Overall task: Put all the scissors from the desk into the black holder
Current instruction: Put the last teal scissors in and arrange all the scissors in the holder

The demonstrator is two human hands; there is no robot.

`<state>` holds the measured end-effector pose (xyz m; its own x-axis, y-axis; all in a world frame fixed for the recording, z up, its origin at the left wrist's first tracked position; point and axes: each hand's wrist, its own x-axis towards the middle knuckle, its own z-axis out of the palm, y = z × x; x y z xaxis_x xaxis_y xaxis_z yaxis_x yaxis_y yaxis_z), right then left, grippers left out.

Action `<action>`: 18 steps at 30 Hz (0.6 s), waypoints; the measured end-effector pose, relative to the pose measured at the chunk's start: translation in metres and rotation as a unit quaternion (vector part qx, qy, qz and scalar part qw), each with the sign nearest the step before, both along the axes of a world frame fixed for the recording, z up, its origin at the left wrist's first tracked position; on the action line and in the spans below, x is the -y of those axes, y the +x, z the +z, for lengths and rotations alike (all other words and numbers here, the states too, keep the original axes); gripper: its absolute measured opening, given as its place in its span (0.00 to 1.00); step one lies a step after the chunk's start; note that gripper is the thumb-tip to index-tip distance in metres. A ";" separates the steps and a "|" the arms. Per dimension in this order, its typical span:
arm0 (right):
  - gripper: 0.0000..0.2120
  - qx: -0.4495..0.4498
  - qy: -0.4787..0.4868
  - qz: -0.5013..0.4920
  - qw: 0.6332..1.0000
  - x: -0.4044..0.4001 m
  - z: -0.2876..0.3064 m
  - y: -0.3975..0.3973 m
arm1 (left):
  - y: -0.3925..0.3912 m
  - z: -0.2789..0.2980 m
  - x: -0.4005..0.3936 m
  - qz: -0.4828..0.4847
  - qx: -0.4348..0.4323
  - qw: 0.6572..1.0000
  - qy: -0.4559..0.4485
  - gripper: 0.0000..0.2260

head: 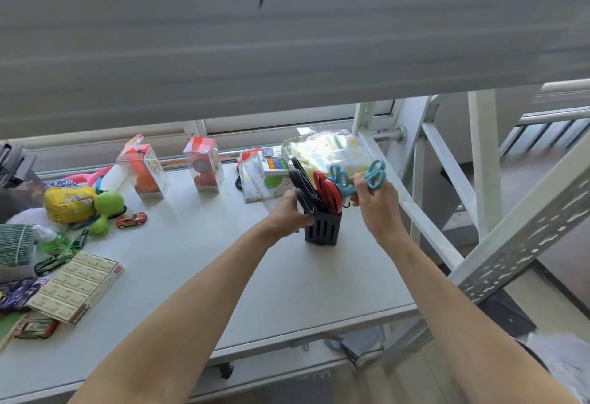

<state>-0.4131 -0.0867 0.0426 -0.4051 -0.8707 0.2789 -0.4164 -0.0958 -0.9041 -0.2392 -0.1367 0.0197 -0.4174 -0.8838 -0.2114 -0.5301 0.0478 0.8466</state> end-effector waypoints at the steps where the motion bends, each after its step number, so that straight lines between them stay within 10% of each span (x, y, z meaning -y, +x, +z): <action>1: 0.15 -0.016 0.007 0.000 1.000 0.002 -0.001 0.000 | -0.001 0.000 0.000 -0.006 0.004 1.000 -0.002 0.18; 9: 0.15 -0.123 0.103 0.052 0.986 0.007 -0.010 0.006 | -0.006 -0.008 0.000 0.000 -0.011 1.000 -0.013 0.19; 18: 0.13 -0.016 0.133 0.091 0.987 -0.005 -0.015 -0.004 | -0.005 -0.006 -0.004 0.014 -0.023 0.999 -0.030 0.19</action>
<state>-0.4169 -0.0818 0.0272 -0.2306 -0.9722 0.0410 -0.4424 0.0673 -0.8943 -0.2445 -0.1323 0.0134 -0.3995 -0.9061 -0.1393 -0.4930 0.0843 0.8659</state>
